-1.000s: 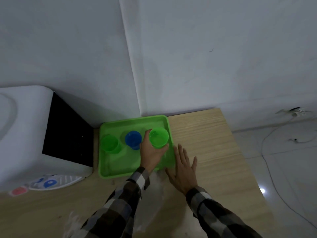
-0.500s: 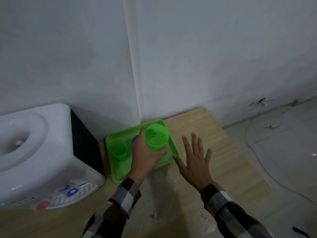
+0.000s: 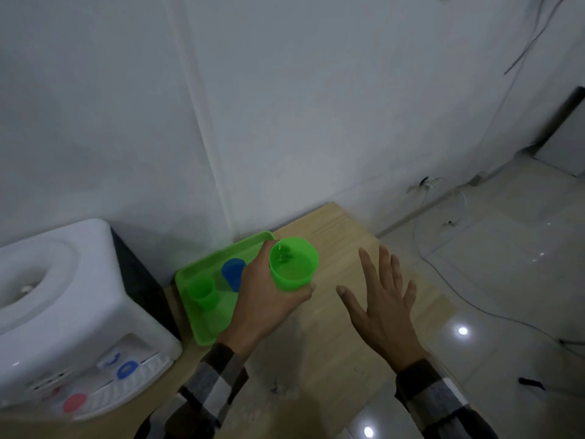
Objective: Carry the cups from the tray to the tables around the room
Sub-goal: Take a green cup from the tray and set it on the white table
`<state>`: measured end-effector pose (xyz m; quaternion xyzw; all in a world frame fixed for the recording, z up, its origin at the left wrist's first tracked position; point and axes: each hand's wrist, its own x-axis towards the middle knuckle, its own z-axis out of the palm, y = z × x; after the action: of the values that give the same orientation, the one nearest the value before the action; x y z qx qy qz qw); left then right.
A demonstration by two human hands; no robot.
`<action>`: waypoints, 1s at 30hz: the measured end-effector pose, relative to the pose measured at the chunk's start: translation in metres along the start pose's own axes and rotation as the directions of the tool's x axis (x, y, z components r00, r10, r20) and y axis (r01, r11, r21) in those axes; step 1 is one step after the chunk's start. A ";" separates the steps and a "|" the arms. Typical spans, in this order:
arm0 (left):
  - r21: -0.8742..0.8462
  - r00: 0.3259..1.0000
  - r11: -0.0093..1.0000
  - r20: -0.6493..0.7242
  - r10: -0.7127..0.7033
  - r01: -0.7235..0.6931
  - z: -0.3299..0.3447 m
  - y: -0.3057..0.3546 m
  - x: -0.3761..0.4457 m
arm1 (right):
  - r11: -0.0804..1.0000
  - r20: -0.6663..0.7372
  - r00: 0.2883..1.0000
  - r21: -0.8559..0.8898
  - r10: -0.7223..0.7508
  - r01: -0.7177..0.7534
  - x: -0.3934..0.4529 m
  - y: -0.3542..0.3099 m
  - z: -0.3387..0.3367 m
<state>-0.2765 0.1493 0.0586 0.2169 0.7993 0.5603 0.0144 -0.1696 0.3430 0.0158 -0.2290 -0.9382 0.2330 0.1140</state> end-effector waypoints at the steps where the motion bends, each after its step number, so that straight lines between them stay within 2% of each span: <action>1: -0.002 1.000 1.000 0.009 0.011 -0.011 0.006 0.008 -0.005 | 1.000 -0.013 1.000 0.003 0.012 -0.012 -0.006 0.006 -0.008; 12: -0.075 0.978 0.990 0.165 0.129 -0.118 0.112 0.090 -0.080 | 0.997 -0.125 0.991 -0.044 0.057 -0.063 -0.104 0.109 -0.120; 19: -0.133 0.939 0.982 0.302 0.167 -0.132 0.189 0.129 -0.138 | 0.976 -0.200 0.965 -0.102 0.171 -0.194 -0.183 0.181 -0.178; 25: -0.217 0.881 0.968 0.425 0.208 -0.124 0.255 0.160 -0.166 | 0.935 -0.297 0.906 -0.096 0.301 -0.342 -0.225 0.232 -0.212; 30: -0.269 0.822 0.954 0.508 0.259 -0.134 0.316 0.174 -0.156 | 0.876 -0.340 0.839 -0.081 0.425 -0.476 -0.234 0.278 -0.229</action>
<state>0.0065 0.4216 0.0634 0.4437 0.6687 0.5609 0.2035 0.2118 0.5369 0.0523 -0.4860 -0.8434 0.1373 0.1835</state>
